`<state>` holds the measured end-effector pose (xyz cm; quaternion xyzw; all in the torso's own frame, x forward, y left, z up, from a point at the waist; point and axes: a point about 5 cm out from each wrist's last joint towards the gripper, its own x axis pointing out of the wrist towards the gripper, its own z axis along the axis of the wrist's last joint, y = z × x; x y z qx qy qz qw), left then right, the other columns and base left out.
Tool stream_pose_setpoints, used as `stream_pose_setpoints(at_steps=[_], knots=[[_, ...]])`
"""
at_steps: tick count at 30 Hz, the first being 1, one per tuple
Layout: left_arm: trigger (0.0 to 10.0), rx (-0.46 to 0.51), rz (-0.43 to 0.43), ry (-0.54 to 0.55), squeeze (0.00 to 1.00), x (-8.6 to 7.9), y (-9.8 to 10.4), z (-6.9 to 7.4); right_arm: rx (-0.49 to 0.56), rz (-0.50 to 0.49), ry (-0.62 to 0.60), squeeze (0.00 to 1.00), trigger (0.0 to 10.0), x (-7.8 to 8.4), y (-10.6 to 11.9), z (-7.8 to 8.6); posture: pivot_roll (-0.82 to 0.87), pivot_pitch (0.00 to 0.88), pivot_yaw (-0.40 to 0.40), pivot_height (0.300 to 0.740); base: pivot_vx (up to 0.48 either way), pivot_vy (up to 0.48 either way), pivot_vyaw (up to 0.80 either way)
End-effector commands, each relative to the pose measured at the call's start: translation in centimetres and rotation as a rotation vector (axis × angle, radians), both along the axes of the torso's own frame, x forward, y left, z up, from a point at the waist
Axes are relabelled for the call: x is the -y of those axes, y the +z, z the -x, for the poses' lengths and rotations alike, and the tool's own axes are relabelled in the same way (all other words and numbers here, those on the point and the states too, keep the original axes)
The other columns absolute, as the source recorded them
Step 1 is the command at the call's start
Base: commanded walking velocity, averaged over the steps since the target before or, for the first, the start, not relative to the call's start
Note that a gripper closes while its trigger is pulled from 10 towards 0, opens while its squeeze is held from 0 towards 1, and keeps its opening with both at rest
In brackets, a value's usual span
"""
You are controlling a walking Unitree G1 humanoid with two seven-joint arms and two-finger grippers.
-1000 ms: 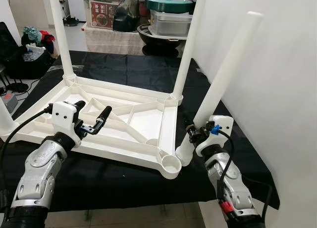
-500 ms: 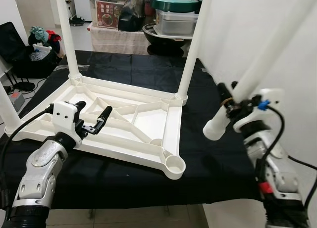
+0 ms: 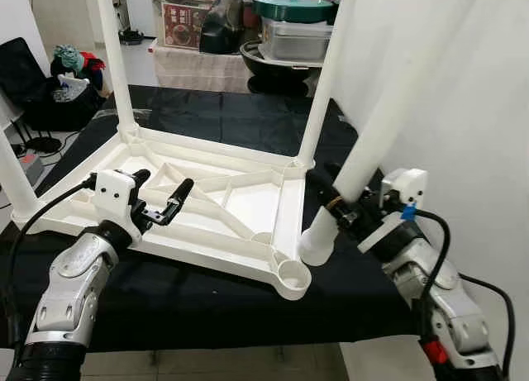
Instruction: Building children table
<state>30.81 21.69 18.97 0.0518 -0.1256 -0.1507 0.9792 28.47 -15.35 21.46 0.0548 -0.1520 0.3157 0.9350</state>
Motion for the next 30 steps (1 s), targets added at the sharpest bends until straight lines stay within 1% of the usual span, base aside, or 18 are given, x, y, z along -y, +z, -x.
stream_pose_setpoints(at_steps=[1, 5, 10, 13, 15, 19, 26, 30], knots=[[10.0, -0.018, 0.001, -0.008, 0.86, 0.1, -0.2, -0.1, -0.013, 0.003, 0.010, 0.00, 0.0, 0.0, -0.2, 0.1, 0.09, 0.000, -0.092, 0.740, 0.000, 0.000, 0.00], [10.0, -0.021, 0.001, -0.013, 0.85, 0.2, -0.3, 0.0, -0.030, 0.016, 0.042, 0.00, 0.0, -0.4, -0.6, 0.0, 0.10, 0.000, -0.096, 0.740, 0.000, 0.000, 0.00], [10.0, -0.024, -0.001, -0.014, 0.85, 0.2, -0.4, 0.1, -0.051, 0.026, 0.063, 0.00, 0.0, -0.8, -1.2, 0.2, 0.10, 0.000, -0.097, 0.740, 0.000, 0.000, 0.00], [10.0, -0.026, -0.001, -0.016, 0.85, 0.3, -0.4, 0.0, -0.072, 0.034, 0.079, 0.00, 0.0, -1.5, -2.0, 0.3, 0.10, 0.000, -0.098, 0.740, 0.000, 0.000, 0.00], [10.0, -0.026, -0.001, -0.016, 0.85, 0.3, -0.4, 0.0, -0.072, 0.034, 0.079, 0.00, 0.0, -1.5, -2.0, 0.3, 0.10, 0.000, -0.098, 0.740, 0.000, 0.000, 0.00], [10.0, -0.026, -0.006, -0.021, 0.85, 0.4, -0.3, 0.0, -0.089, 0.038, 0.098, 0.00, 0.0, -2.4, -2.6, -0.1, 0.11, 0.000, -0.100, 0.740, 0.000, 0.000, 0.00], [10.0, -0.025, -0.008, -0.019, 0.85, 0.3, -0.3, 0.0, -0.095, 0.047, 0.097, 0.00, 0.0, -2.6, -3.1, -0.4, 0.11, 0.000, -0.101, 0.740, 0.000, 0.000, 0.00], [10.0, -0.024, -0.011, -0.017, 0.85, 0.2, -0.3, 0.1, -0.094, 0.074, 0.069, 0.00, 0.0, -2.5, -3.7, -0.9, 0.12, 0.000, -0.104, 0.740, 0.000, 0.000, 0.00]])
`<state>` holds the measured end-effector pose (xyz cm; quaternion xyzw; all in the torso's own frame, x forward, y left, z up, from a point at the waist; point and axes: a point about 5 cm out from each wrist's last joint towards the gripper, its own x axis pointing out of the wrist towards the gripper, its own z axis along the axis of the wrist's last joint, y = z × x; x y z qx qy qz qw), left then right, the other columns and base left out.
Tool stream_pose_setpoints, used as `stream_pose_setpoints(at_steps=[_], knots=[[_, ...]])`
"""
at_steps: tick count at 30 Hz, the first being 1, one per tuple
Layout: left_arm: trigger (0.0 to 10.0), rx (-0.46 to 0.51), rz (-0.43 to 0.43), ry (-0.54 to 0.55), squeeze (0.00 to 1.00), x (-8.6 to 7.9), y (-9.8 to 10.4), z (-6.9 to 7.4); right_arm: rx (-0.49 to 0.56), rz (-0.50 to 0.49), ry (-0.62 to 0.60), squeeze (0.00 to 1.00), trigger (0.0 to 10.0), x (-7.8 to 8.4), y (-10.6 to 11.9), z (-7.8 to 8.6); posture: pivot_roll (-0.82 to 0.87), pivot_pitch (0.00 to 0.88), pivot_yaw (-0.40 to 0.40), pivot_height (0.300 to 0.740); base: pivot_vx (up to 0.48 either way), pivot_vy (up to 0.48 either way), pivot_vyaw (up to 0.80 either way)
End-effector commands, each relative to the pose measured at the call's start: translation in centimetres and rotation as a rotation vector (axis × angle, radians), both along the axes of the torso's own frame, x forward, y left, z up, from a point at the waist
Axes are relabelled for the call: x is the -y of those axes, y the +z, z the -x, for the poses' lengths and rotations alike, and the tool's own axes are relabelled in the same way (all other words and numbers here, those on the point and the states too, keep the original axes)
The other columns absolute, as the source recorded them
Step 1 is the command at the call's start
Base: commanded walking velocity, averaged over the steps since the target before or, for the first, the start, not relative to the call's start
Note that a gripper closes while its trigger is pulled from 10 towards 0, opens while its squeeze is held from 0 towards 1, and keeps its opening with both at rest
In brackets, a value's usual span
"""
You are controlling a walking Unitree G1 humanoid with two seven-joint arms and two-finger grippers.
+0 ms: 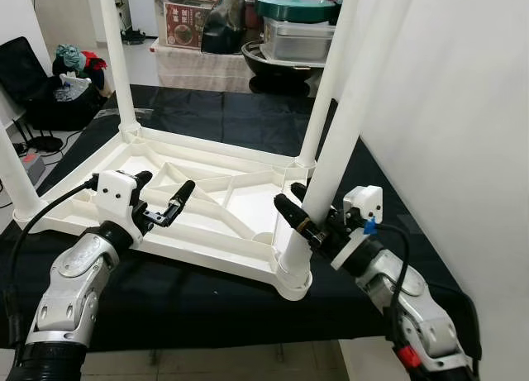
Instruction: Building children table
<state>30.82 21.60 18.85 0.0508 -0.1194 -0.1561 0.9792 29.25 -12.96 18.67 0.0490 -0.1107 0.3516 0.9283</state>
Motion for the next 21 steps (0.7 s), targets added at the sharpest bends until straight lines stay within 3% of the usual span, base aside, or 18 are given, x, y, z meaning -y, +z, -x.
stream_pose_setpoints(at_steps=[1, 15, 21], knots=[[10.0, -0.011, -0.009, -0.007, 0.85, 0.1, -0.1, 0.1, -0.025, 0.028, -0.005, 0.00, 0.0, -0.1, -0.9, -0.2, 0.12, 0.000, -0.104, 0.740, 0.000, 0.000, 0.00], [10.0, -0.012, -0.014, -0.004, 0.85, -0.1, -0.1, 0.1, -0.058, 0.037, -0.066, 0.00, 0.0, 1.7, -1.9, -0.3, 0.12, 0.000, -0.105, 0.740, 0.000, 0.000, 0.00], [10.0, -0.016, -0.014, -0.014, 0.85, 0.1, -0.2, -0.2, -0.091, 0.013, -0.088, 0.00, 0.0, 2.4, -2.9, 0.9, 0.10, 0.000, -0.088, 0.740, 0.000, 0.000, 0.00]])
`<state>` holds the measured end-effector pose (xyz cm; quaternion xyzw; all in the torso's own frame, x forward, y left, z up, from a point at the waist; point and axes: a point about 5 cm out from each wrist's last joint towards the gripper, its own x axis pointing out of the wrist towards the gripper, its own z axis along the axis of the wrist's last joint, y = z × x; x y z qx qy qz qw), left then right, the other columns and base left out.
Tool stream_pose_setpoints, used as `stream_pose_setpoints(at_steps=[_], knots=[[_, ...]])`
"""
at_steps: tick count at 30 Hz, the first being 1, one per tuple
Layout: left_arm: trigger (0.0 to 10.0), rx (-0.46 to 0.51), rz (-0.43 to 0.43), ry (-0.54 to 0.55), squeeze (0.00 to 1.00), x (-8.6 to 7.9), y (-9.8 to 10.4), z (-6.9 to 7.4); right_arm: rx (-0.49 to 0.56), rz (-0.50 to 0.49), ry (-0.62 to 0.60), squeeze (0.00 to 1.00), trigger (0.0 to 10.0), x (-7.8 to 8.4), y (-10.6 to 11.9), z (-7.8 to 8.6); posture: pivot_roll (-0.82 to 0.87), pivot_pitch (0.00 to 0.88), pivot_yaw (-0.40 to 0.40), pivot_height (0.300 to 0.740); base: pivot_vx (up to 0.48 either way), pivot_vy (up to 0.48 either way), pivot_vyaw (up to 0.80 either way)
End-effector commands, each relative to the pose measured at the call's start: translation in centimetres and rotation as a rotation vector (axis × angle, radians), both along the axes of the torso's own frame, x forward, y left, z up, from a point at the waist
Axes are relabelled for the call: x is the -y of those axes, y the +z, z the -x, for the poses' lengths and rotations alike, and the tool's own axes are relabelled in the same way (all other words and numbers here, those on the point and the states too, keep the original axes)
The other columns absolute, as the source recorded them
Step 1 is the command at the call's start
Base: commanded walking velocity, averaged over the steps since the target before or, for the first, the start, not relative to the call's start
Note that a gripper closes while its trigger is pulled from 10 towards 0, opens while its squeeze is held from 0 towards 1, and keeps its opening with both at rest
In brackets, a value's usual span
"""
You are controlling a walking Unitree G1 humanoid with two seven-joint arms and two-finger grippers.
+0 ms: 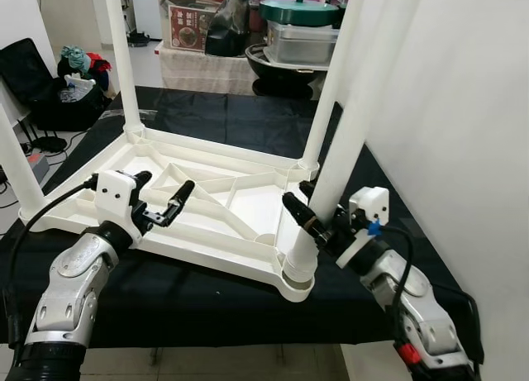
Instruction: Building children table
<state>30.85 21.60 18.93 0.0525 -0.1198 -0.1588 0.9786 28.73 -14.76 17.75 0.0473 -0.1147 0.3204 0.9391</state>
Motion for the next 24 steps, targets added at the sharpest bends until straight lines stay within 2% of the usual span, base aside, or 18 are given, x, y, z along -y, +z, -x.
stream_pose_setpoints(at_steps=[1, 11, 15, 19, 24], knots=[[10.0, -0.017, -0.010, -0.009, 0.85, 0.1, -0.2, -0.1, -0.094, 0.015, -0.022, 0.00, 0.0, 0.6, -1.9, 0.4, 0.10, 0.000, -0.088, 0.740, 0.000, 0.000, 0.00], [10.0, -0.016, -0.013, -0.017, 0.85, 0.2, -0.1, -0.4, -0.108, 0.002, -0.026, 0.00, 0.0, 0.4, -2.4, 1.1, 0.10, 0.000, -0.078, 0.740, 0.000, 0.000, 0.00], [10.0, -0.011, -0.017, -0.018, 0.85, 0.1, 0.0, -0.5, -0.109, 0.022, 0.012, 0.00, 0.0, -0.7, -2.9, 1.0, 0.11, 0.000, -0.092, 0.740, 0.000, 0.000, 0.00], [10.0, -0.010, -0.017, -0.016, 0.85, 0.1, 0.0, -0.4, -0.110, 0.026, 0.018, 0.00, 0.0, -0.8, -2.9, 0.9, 0.11, 0.000, -0.093, 0.740, 0.000, 0.000, 0.00], [10.0, -0.010, -0.017, -0.010, 0.85, 0.1, -0.1, -0.2, -0.104, 0.085, 0.047, 0.00, 0.0, -1.4, -3.2, 0.6, 0.12, 0.000, -0.107, 0.740, 0.000, 0.000, 0.00]])
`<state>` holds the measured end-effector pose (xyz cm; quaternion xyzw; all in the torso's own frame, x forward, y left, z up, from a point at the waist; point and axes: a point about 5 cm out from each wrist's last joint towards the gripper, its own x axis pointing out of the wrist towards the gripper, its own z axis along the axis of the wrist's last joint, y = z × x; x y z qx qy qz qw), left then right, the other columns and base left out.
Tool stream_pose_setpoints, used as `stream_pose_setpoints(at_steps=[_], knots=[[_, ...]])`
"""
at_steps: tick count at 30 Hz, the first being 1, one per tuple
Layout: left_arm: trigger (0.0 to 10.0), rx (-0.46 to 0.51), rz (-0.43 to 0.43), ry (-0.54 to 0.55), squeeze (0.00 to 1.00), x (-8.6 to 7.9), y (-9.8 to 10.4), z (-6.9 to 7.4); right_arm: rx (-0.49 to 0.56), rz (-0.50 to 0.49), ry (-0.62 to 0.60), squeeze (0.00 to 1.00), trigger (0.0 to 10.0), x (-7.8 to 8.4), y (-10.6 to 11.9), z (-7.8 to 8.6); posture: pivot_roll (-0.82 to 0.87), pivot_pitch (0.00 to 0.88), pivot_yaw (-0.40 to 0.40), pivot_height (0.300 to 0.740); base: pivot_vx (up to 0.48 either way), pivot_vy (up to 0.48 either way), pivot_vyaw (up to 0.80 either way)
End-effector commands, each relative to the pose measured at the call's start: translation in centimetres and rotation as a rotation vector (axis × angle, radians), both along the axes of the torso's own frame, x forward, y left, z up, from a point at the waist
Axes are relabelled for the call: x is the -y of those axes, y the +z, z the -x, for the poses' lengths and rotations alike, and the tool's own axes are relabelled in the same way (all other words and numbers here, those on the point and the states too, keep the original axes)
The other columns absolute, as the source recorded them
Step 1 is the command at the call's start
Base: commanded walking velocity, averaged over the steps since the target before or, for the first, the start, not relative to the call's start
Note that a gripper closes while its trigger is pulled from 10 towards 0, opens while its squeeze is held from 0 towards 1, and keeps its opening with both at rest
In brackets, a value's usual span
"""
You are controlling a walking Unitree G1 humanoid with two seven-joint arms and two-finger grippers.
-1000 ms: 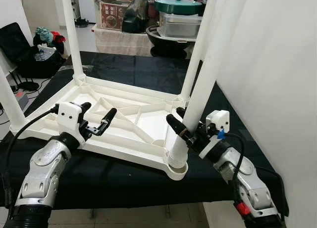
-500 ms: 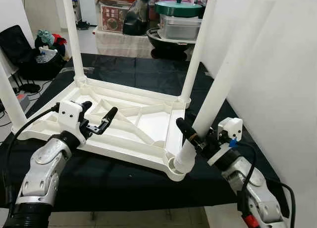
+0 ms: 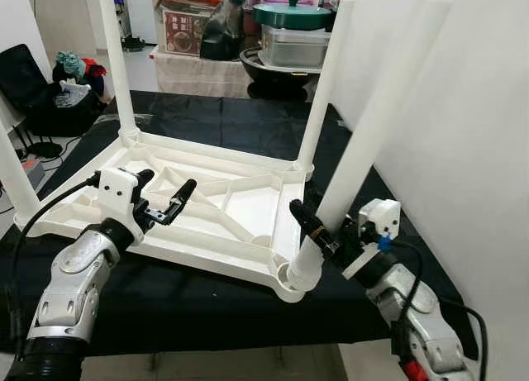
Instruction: Building children table
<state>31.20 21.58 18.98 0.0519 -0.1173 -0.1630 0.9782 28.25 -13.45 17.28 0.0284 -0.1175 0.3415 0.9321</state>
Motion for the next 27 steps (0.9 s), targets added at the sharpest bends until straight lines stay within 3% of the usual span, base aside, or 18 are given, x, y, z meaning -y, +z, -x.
stream_pose_setpoints(at_steps=[1, 11, 24, 27], knots=[[10.0, -0.004, -0.016, -0.002, 0.85, 0.0, -0.1, 0.1, -0.124, 0.049, 0.004, 0.00, 0.0, -0.1, -2.7, 0.2, 0.12, 0.000, -0.107, 0.740, 0.000, 0.000, 0.00], [10.0, -0.005, -0.010, 0.005, 0.85, 0.0, -0.3, 0.3, -0.125, 0.088, 0.021, 0.00, 0.0, -0.4, -2.9, -0.1, 0.12, 0.000, -0.117, 0.740, 0.000, 0.000, 0.00], [10.0, -0.013, -0.008, 0.006, 0.85, 0.0, -0.5, 0.3, -0.159, 0.079, 0.033, 0.00, 0.0, 0.7, -3.5, 0.3, 0.12, 0.000, -0.115, 0.740, 0.000, 0.000, 0.00], [10.0, -0.015, -0.003, 0.005, 0.84, 0.0, -0.5, 0.2, -0.133, 0.048, 0.095, 0.00, 0.0, 0.8, -2.3, -0.2, 0.13, 0.000, -0.124, 0.740, 0.000, 0.000, 0.00]])
